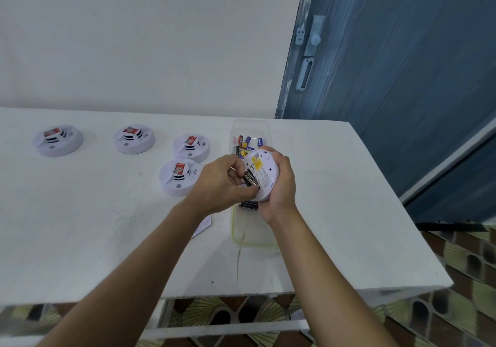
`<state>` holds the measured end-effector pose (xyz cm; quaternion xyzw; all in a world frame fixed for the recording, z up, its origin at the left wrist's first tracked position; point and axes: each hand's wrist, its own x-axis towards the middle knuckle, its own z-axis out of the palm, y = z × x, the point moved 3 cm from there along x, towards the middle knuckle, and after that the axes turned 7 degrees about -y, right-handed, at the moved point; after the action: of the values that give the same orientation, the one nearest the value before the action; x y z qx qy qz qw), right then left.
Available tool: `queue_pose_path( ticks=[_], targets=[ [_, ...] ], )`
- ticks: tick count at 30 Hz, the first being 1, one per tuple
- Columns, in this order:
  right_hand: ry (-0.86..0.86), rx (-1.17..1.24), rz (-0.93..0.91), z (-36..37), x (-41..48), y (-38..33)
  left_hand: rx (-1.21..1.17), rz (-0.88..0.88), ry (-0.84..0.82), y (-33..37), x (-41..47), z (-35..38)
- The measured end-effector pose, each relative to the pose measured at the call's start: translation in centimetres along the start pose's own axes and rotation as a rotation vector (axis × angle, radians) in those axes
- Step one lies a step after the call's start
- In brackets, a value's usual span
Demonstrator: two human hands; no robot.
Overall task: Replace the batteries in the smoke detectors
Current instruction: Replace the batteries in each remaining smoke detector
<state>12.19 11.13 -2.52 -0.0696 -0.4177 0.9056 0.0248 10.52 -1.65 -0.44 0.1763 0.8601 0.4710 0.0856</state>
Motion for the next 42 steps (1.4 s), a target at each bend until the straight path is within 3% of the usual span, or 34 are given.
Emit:
queue_pose_path(
  ticks=[7, 15, 18, 20, 23, 27, 30, 35, 42],
  targets=[
    [0.028, -0.067, 0.013, -0.1, 0.3, -0.4, -0.188, -0.060, 0.025, 0.0, 0.3, 0.3],
    [0.063, -0.044, -0.027, -0.8, 0.6, -0.3, -0.852, -0.220, 0.110, -0.1, 0.6, 0.9],
    [0.112, -0.020, -0.023, -1.7, 0.4, -0.5, -0.952, -0.238, 0.151, 0.1, 1.0, 0.9],
    [0.169, -0.036, -0.036, -2.6, 0.4, -1.0, -0.809, -0.209, 0.145, -0.4, 1.4, 0.9],
    [0.262, -0.041, -0.078, -3.9, 0.2, -2.0, -0.396, -0.098, 0.047, -0.7, 1.4, 1.5],
    [0.308, -0.009, -0.112, -4.8, 0.1, -3.2, 0.107, 0.088, -0.250, -1.2, 0.3, 3.2],
    [0.325, 0.004, -0.112, -5.0, 0.0, -3.6, 0.321, 0.122, -0.424, -1.9, -0.5, 4.2],
    [0.292, 0.032, -0.098, -4.9, -0.3, -3.4, 0.340, 0.149, -0.339, -2.2, -0.3, 3.8],
    [0.133, 0.087, -0.037, -3.5, -0.9, -2.9, 0.142, 0.230, -0.013, 0.4, -0.2, 2.5]
  ],
)
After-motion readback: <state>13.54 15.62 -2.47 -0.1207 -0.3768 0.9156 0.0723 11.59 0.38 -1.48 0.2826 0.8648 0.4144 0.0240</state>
